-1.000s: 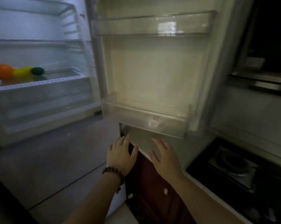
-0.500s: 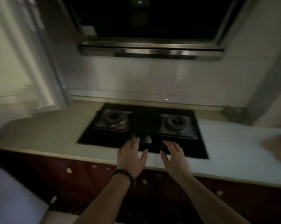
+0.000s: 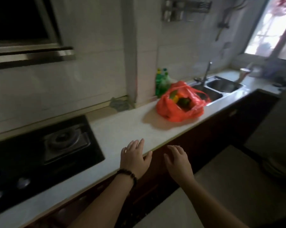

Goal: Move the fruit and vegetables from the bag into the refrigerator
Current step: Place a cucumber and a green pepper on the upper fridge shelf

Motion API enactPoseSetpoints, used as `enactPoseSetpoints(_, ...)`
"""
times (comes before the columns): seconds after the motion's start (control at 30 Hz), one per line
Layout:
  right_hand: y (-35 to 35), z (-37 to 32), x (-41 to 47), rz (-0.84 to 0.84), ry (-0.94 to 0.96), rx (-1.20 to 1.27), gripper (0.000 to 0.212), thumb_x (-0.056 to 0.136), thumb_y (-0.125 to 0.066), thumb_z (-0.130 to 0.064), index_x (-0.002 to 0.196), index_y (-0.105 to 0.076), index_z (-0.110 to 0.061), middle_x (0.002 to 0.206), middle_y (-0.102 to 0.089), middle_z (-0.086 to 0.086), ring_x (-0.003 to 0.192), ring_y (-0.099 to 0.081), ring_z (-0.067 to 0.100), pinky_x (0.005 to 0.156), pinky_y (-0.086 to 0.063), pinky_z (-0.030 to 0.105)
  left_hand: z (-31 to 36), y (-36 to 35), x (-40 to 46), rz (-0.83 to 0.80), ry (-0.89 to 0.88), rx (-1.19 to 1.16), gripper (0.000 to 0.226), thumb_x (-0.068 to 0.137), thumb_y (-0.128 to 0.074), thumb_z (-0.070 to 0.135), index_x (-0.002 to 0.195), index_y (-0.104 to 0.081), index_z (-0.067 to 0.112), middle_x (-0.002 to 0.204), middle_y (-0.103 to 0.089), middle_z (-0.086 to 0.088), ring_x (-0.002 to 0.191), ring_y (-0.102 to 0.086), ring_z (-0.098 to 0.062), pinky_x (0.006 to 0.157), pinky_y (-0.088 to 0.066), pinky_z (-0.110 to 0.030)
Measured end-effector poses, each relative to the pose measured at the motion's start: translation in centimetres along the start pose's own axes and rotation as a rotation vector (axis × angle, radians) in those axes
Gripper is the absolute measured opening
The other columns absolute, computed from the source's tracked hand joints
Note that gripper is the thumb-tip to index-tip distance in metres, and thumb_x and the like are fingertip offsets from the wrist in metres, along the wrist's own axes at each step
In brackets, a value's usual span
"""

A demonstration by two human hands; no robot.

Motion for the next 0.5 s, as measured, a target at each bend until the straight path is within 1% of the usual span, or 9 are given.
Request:
enactPoseSetpoints(0.1,2.2,3.1,2.5,0.038,-0.039,-0.025,0.043,0.093,-0.052,-0.033,0.133,-0.047,-0.02,0.137,-0.044,-0.003,0.125,-0.041,0.013,0.101,-0.042,0.03,3.9,-2.5,3.8,-0.037,-0.068,-0.036,0.061,0.091,-0.037,0.052,0.145,-0.028,0.024,0.149,-0.034,0.002,0.139,-0.025,-0.016,0.113,-0.024,-0.039)
enactPoseSetpoints(0.23,3.7,7.5,7.3,0.051,-0.093,-0.051,0.043,0.092,-0.054,-0.031,0.133,-0.048,-0.02,0.139,-0.042,-0.002,0.127,-0.04,0.014,0.1,-0.04,0.027,6.8,-5.7,9.3,-0.067,-0.116,-0.082,0.062,0.091,-0.039,0.052,0.144,-0.03,0.022,0.148,-0.036,0.0,0.137,-0.028,-0.016,0.111,-0.026,-0.04)
enactPoseSetpoints(0.33,4.4,10.3,12.1,0.052,-0.109,-0.065,0.043,0.092,-0.054,-0.028,0.133,-0.048,-0.018,0.138,-0.042,0.0,0.126,-0.041,0.014,0.099,-0.041,0.027,7.9,-8.0,14.8,-0.087,-0.113,-0.111,0.063,0.091,-0.04,0.052,0.145,-0.028,0.022,0.149,-0.034,-0.001,0.138,-0.026,-0.017,0.111,-0.025,-0.041)
enactPoseSetpoints(0.5,4.4,14.0,23.0,-0.004,-0.109,-0.09,0.041,0.092,-0.055,-0.026,0.132,-0.049,-0.018,0.138,-0.043,-0.001,0.124,-0.042,0.016,0.099,-0.04,0.026,9.8,-9.9,25.4,-0.075,-0.077,-0.163,0.064,0.09,-0.04,0.052,0.145,-0.028,0.023,0.15,-0.032,-0.002,0.139,-0.023,-0.018,0.112,-0.024,-0.041)
Point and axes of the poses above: each hand's wrist, its own x-axis towards the middle knuckle, its own y-axis out of the back of the hand, z = x × y, the point moved 8 cm from there along x, towards the middle knuckle
